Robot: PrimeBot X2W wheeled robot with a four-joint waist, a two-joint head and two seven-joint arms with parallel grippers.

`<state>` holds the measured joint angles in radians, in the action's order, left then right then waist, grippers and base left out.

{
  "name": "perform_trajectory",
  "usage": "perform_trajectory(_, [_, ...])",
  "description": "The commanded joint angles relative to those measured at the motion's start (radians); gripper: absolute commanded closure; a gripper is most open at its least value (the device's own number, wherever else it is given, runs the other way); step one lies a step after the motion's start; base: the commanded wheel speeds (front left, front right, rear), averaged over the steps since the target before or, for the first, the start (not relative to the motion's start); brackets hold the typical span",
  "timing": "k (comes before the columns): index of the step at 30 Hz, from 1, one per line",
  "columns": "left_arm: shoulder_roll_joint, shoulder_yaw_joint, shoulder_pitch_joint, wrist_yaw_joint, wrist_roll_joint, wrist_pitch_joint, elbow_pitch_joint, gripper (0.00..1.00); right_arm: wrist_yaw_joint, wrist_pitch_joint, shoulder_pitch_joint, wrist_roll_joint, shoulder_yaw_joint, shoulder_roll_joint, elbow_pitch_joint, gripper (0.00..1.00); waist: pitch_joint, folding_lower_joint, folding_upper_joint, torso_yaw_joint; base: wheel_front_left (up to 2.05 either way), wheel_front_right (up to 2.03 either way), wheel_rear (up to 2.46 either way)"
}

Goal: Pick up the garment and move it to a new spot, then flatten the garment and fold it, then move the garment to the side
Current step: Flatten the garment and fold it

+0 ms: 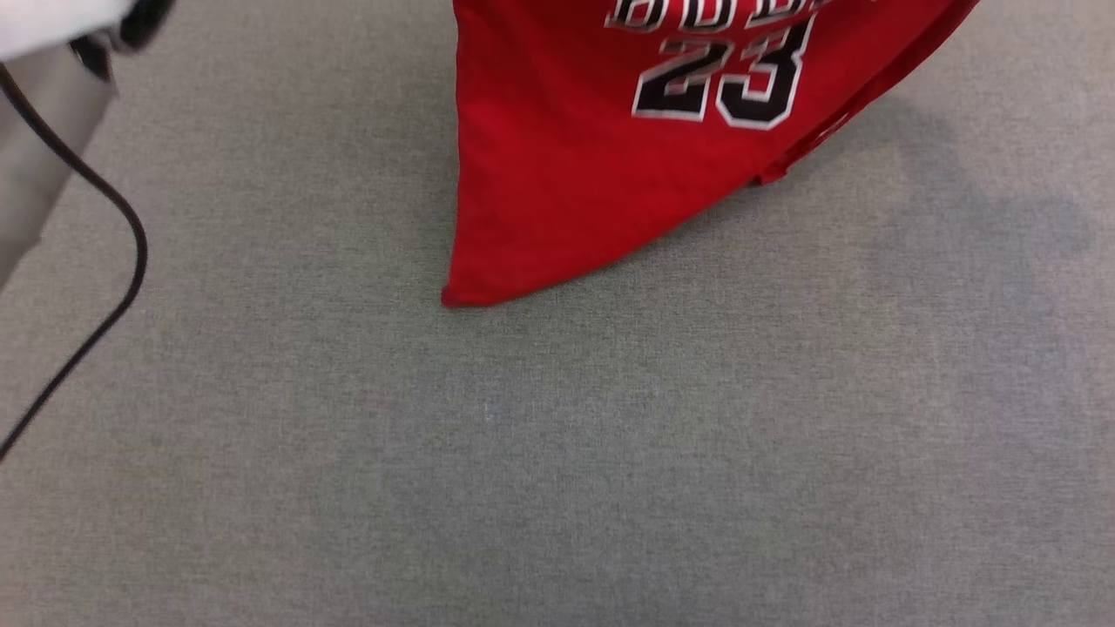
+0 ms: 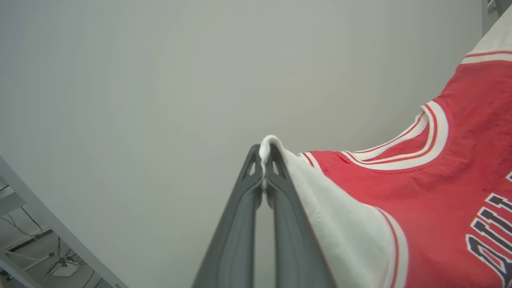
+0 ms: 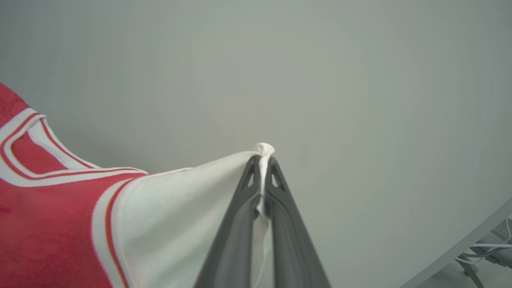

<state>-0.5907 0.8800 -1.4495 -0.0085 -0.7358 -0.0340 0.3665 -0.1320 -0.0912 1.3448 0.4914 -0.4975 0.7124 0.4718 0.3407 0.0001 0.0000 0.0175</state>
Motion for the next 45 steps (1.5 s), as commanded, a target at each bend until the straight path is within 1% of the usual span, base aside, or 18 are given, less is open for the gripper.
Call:
perform_trajectory(1, [0.014,-0.007,-0.061,-0.014,0.016,-0.006,0.035,1.00,0.001,0.005,0.056,-0.025,0.005,-0.008,0.020,1.00,0.080,-0.0001,0.0000,-0.014,0.00,0.00,0.00])
perform_trajectory(7, [0.080,-0.036,-0.279,-0.049,0.055,-0.050,0.182,1.00,0.001,0.029,0.265,-0.102,0.011,-0.033,0.118,1.00,0.151,-0.0001,0.0000,-0.023,0.00,0.00,0.00])
perform_trajectory(11, [0.118,-0.060,-0.417,-0.065,0.069,-0.091,0.274,1.00,0.001,0.058,0.401,-0.144,0.019,-0.065,0.192,1.00,0.171,-0.0001,0.0000,-0.032,0.00,0.00,0.00])
perform_trajectory(15, [0.144,-0.077,-0.518,-0.075,0.076,-0.129,0.352,1.00,0.001,0.089,0.517,-0.171,0.012,-0.096,0.257,1.00,0.179,-0.0001,0.0000,-0.039,0.00,0.00,0.00])
perform_trajectory(19, [0.153,-0.077,-0.573,-0.089,0.081,-0.154,0.417,1.00,0.001,0.121,0.597,-0.184,-0.016,-0.117,0.314,1.00,0.188,-0.0001,0.0000,-0.042,0.00,0.00,0.00])
perform_trajectory(23, [0.153,-0.081,-0.576,-0.100,0.068,-0.178,0.467,1.00,0.001,0.137,0.634,-0.174,-0.057,-0.136,0.363,1.00,0.204,-0.0001,0.0000,-0.042,0.00,0.00,0.00])
perform_trajectory(28, [0.155,-0.069,-0.486,-0.112,0.046,-0.205,0.507,1.00,0.001,0.185,0.561,-0.118,-0.108,-0.174,0.422,1.00,0.209,-0.0001,0.0000,-0.040,0.00,0.00,0.00])
perform_trajectory(35, [0.136,-0.071,-0.242,-0.118,0.001,-0.226,0.505,1.00,0.001,0.275,0.346,-0.008,-0.186,-0.213,0.448,1.00,0.173,-0.0001,0.0000,-0.035,0.00,0.00,0.00])
perform_trajectory(39, [0.115,-0.107,-0.078,-0.115,0.002,-0.227,0.441,1.00,0.001,0.315,0.198,0.058,-0.227,-0.219,0.429,1.00,0.127,-0.0001,0.0000,-0.035,0.00,0.00,0.00])
perform_trajectory(45, [0.082,-0.168,0.224,-0.083,0.022,-0.227,0.305,1.00,0.001,0.342,-0.057,0.136,-0.297,-0.189,0.360,1.00,0.033,-0.0001,0.0000,-0.030,0.00,0.00,0.00])
